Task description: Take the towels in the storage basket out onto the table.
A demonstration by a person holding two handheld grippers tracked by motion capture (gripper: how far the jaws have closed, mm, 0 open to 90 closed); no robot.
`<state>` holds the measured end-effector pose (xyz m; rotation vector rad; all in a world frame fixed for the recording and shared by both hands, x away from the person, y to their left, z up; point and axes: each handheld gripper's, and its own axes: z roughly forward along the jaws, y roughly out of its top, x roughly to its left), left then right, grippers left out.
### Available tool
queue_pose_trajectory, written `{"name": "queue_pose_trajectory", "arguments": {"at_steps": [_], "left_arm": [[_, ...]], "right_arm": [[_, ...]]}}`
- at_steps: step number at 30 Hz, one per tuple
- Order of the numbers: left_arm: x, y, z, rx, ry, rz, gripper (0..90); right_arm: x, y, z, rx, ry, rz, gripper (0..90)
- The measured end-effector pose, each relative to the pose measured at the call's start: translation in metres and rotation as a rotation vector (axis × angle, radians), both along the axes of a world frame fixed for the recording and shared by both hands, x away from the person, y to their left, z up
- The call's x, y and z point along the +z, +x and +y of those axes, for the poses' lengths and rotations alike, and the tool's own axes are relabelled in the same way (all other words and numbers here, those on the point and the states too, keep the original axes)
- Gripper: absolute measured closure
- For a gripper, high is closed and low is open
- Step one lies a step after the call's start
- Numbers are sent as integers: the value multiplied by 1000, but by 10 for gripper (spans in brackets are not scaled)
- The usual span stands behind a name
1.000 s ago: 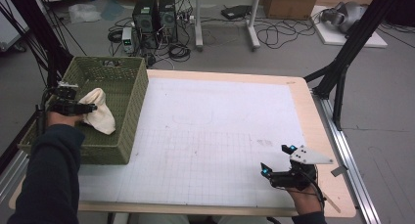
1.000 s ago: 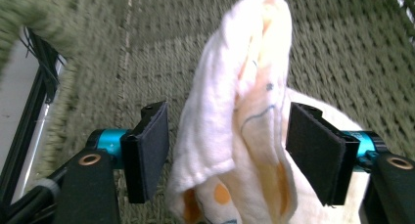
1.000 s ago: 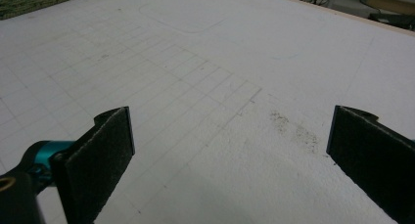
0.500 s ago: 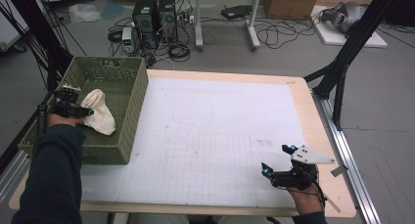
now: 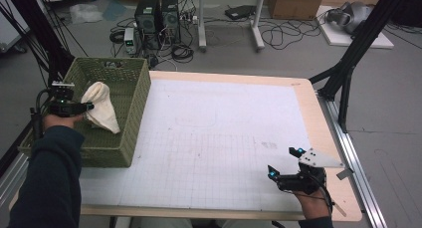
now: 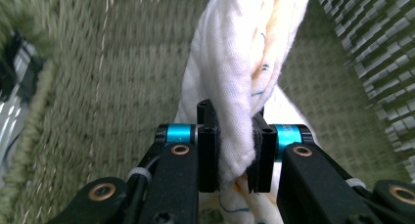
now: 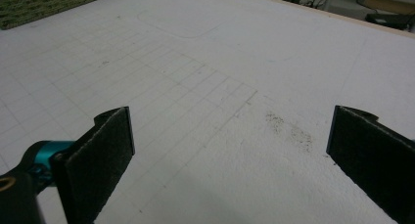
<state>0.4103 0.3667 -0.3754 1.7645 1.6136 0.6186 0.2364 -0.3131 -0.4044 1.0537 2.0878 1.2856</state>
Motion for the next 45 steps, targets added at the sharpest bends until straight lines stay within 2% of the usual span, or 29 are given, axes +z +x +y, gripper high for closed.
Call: {"name": "queue_pose_trajectory", "arguments": {"at_steps": [1, 2, 3, 5, 6, 9, 11, 15, 16, 20, 21, 24, 25, 28, 29, 31, 32, 34, 35, 36, 39, 45], "left_arm": [[3, -1, 0, -3, -15, -17, 781], [8, -5, -2, -7, -30, -55, 781], [8, -5, -2, -7, -30, -55, 781], [15, -10, -3, -19, -44, -101, 781], [15, -10, -3, -19, -44, -101, 782], [21, -15, -3, -12, -71, -130, 782], [25, -19, -3, -7, -74, -153, 782], [34, -28, -2, -14, -82, -216, 784], [34, -28, -2, -14, -82, -216, 784], [43, -37, -2, -26, -108, -282, 784], [46, -42, -2, -31, -113, -310, 785], [50, -47, -2, -36, -114, -332, 785], [53, -52, -3, -45, -122, -359, 785], [59, -60, -6, -63, -137, -394, 785], [59, -60, -6, -63, -137, -394, 785], [66, -68, -11, -83, -164, -432, 785], [66, -68, -11, -83, -164, -432, 785], [73, -73, -14, -92, -180, -458, 785], [80, -77, -18, -107, -199, -487, 785], [80, -77, -18, -107, -199, -487, 786], [91, -83, -25, -136, -213, -521, 786], [107, -91, -46, -198, -211, -576, 786]], "right_arm": [[0, 0, 0, 0, 0, 0, 29], [0, 0, -1, 1, 6, -5, 28], [1, 0, -1, 1, 15, -4, 28], [1, 0, -2, 0, 30, -2, 28], [1, 0, -2, 0, 35, -4, 28], [2, 0, -2, -1, 43, -6, 28], [3, -1, -2, 0, 42, -8, 28], [3, 0, -1, 4, 45, -7, 29], [3, 0, -1, 4, 45, -7, 29], [3, 0, 0, 5, 56, -5, 28], [3, 1, 0, 6, 55, -5, 28], [3, 1, 1, 9, 54, -10, 28], [3, 1, 2, 10, 56, -7, 28], [3, 2, 3, 12, 53, -9, 28], [3, 2, 4, 17, 50, -11, 28], [3, 2, 5, 20, 47, -11, 28], [3, 2, 5, 21, 46, -14, 28], [3, 3, 6, 24, 45, -12, 29], [3, 3, 7, 25, 45, -12, 28], [3, 3, 7, 25, 45, -12, 28], [3, 2, 8, 28, 45, -12, 28], [3, 3, 8, 29, 42, -13, 28]]}}
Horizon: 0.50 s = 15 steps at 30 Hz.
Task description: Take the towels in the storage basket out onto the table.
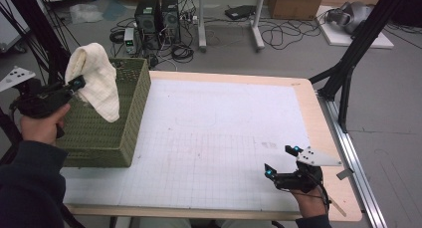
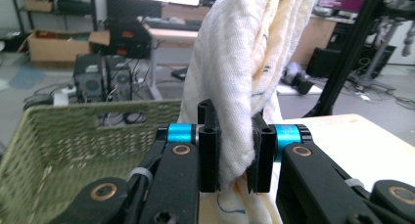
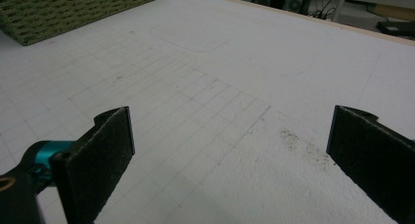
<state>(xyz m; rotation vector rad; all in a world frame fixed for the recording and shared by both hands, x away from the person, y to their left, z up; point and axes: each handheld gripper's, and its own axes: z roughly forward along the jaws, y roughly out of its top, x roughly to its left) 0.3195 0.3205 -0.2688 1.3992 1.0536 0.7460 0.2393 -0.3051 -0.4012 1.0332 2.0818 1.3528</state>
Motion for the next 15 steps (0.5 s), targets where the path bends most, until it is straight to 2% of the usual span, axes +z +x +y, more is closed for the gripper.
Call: {"name": "queue_pose_trajectory", "arguments": {"at_steps": [2, 3, 4, 5, 8, 15], "left_arm": [[4, -3, -13, -38, 0, -27, 786], [4, -3, -13, -38, 0, -27, 786], [6, -5, -25, -68, 0, -43, 786], [6, -5, -25, -68, 0, -43, 786], [8, -8, -45, -123, 2, -65, 786], [4, -12, -89, -220, 10, -77, 786]], "right_arm": [[0, 0, 0, 0, -5, -2, 29], [0, 0, 0, 0, -5, -2, 29], [0, 0, 0, -4, -5, 1, 28], [0, 0, 0, -5, -3, 1, 29], [0, 0, -1, -5, -3, -2, 29], [0, 0, 0, 0, -5, -2, 29]]}}
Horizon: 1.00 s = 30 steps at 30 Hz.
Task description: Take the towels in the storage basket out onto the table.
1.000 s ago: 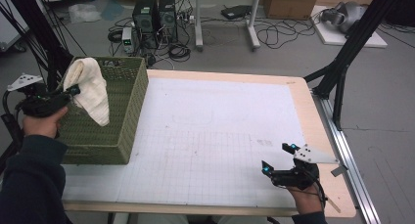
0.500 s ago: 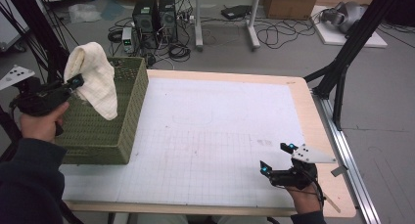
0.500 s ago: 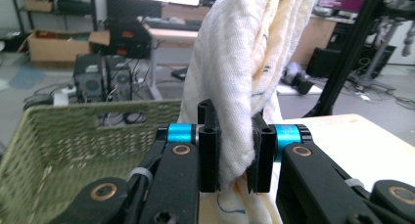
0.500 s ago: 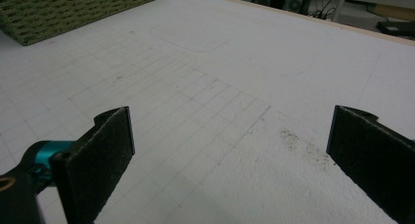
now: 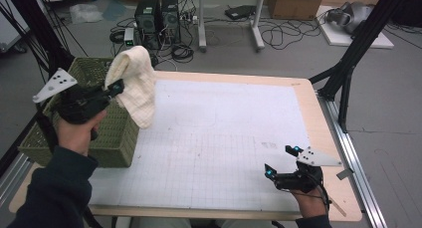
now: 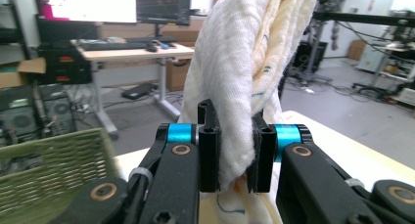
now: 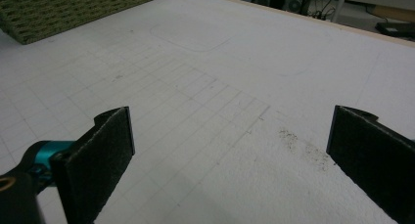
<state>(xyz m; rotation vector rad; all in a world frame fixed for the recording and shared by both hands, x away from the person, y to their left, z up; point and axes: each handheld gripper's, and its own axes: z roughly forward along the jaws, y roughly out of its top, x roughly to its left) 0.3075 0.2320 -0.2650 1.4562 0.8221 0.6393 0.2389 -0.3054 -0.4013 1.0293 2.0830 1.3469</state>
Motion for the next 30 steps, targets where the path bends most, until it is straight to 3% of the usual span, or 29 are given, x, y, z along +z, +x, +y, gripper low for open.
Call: {"name": "queue_pose_trajectory", "arguments": {"at_steps": [4, 8, 14, 20, 25, 30], "left_arm": [[-5, -1, -21, -42, 34, 4, 786], [-17, -1, -41, -82, 41, 22, 786], [-37, 0, -72, -132, 85, 38, 785], [-62, -2, -110, -222, 124, 51, 786], [-82, -3, -133, -272, 142, 86, 785], [-105, 2, -153, -302, 193, 163, 784]], "right_arm": [[0, 0, 0, 0, 0, -2, 29], [0, 0, 0, 2, -4, -2, 29], [0, 0, -1, 1, -5, -5, 29], [-1, 0, -1, -2, -4, 0, 29], [-1, 0, -2, -7, -10, -2, 29], [-2, 0, -2, -8, -12, 4, 29]]}}
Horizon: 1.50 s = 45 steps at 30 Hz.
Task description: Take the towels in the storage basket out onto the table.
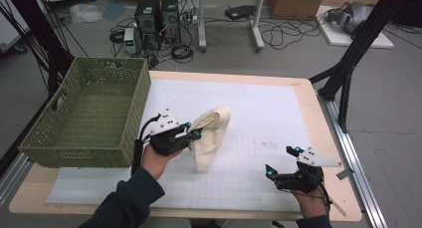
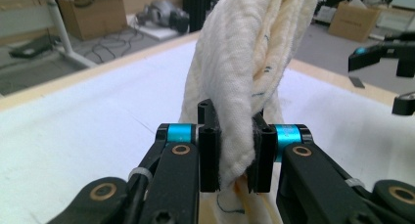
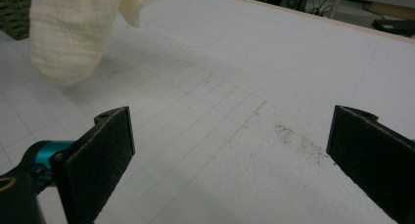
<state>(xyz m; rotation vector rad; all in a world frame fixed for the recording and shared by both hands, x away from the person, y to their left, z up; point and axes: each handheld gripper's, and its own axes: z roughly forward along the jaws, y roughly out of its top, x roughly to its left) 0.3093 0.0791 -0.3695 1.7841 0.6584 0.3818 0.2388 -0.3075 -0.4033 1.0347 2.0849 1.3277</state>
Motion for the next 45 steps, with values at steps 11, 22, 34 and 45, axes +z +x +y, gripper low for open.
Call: {"name": "queue_pose_trajectory", "arguments": {"at_steps": [11, 22, 34, 45], "left_arm": [[-30, 14, -27, -23, 57, 77, 768], [-50, 31, -39, 28, 82, 153, 386], [-23, -1, 31, 112, -47, 37, 193], [-45, -16, 57, 130, -21, 15, 192]], "right_arm": [[0, 0, -2, -5, 5, 3, 29], [-2, 2, -4, -19, -2, 10, 29], [-2, 3, -2, -28, -5, 14, 29], [-5, 8, 4, -27, -25, 15, 29]]}}
